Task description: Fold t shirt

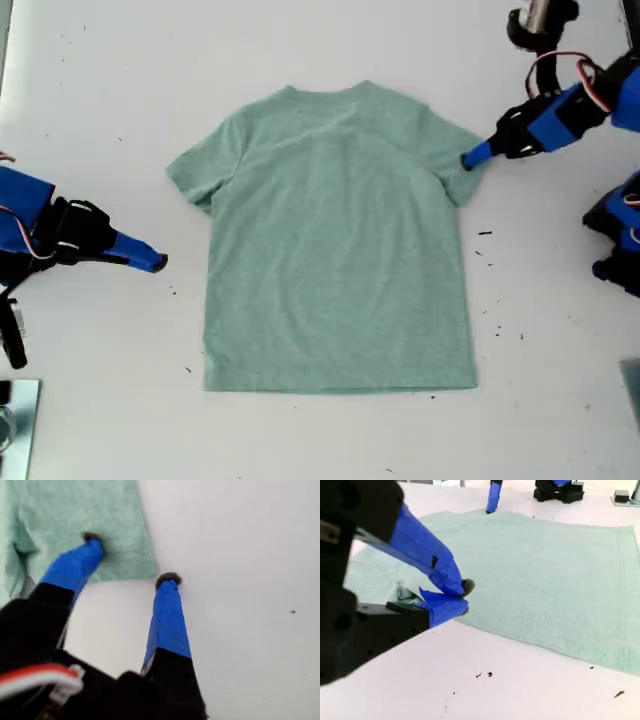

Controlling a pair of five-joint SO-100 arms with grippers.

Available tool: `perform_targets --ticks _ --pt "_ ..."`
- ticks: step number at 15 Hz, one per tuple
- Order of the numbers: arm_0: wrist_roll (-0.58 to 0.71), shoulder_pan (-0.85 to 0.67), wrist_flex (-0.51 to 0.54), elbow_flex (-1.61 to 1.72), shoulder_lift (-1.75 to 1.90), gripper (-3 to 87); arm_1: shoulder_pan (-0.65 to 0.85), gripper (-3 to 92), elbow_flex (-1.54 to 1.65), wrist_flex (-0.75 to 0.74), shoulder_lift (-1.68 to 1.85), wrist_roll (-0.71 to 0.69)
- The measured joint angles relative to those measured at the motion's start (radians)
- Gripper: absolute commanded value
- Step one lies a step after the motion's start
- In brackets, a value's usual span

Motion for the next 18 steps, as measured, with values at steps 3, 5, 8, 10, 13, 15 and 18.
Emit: perform_targets --ticks 3,5,8,10,13,15,18 --pt "0.0 0.0 0.0 0.0 0.0 -0.1 -0.008 -0.2 -0.044 -0.011 -0.063 -0.02" --pt "0.0 0.0 0.0 0.0 0.0 -0.1 -0.014 -0.1 -0.132 0.084 -0.038 -0.025" --pt "0.0 0.0 0.0 0.005 0.0 -0.1 -0.035 0.0 -0.259 0.291 -0.009 -0.017" --pt "0.0 0.0 0.0 0.006 0.0 -0.1 -0.101 0.0 -0.4 0.382 -0.009 0.029" --pt "-0.003 0.0 0.0 0.006 0.0 -0.1 -0.298 0.0 -0.764 0.462 -0.12 0.143" --pt "-0.003 0.0 0.0 0.006 0.0 -0.1 -0.434 0.0 -1.062 0.462 -0.377 0.184" --pt "-0.011 0.0 0.0 0.006 0.0 -0.1 -0.509 11.2 -1.31 0.399 -0.752 0.212"
